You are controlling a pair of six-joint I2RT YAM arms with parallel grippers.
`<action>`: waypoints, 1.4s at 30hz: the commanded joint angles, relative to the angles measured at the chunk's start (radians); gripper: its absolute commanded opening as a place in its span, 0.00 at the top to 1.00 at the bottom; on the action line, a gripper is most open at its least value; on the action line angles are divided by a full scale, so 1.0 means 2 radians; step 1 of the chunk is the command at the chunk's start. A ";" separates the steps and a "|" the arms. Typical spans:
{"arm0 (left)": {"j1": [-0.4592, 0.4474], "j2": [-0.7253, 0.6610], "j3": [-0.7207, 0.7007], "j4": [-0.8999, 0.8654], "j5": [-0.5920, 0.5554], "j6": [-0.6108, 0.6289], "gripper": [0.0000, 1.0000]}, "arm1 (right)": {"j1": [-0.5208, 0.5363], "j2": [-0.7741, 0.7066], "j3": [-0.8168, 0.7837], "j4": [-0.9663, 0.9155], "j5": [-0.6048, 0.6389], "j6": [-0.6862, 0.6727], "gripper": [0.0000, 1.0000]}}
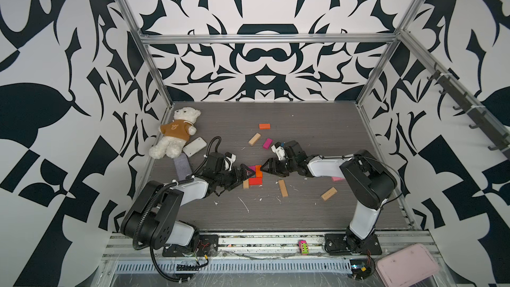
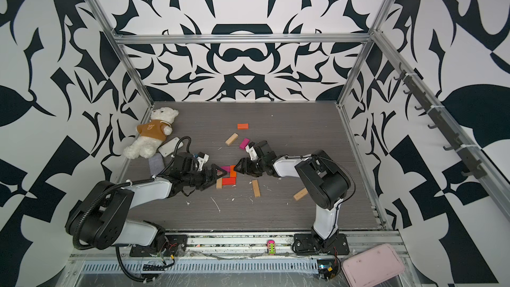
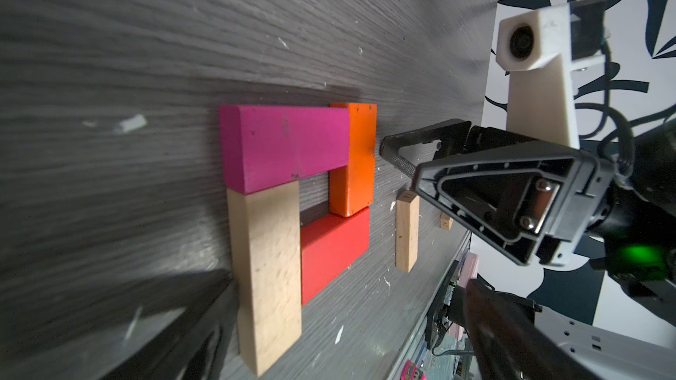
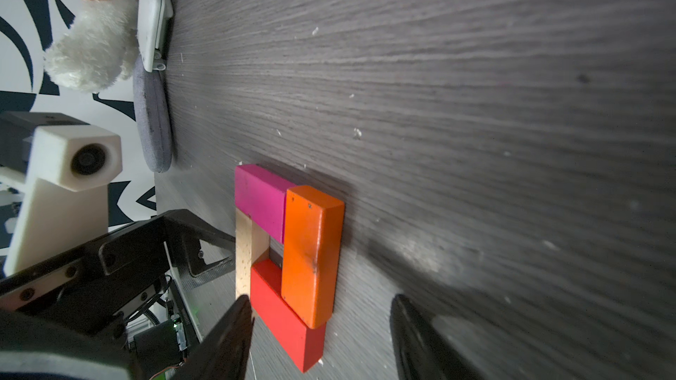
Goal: Assemble the letter p with building blocks
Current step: Adjust the building block at the center of the board.
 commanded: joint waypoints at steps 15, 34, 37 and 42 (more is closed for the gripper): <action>0.002 -0.128 0.008 -0.135 -0.049 0.026 0.00 | -0.005 0.006 0.007 -0.015 0.000 -0.012 0.39; 0.002 -0.284 0.058 -0.319 -0.075 0.065 0.01 | 0.005 0.020 0.005 0.016 -0.032 0.011 0.39; 0.002 -0.288 0.065 -0.331 -0.082 0.072 0.01 | 0.006 0.023 0.006 0.016 -0.033 0.012 0.39; 0.002 -0.281 0.072 -0.336 -0.082 0.076 0.00 | 0.008 0.025 0.007 0.018 -0.034 0.014 0.39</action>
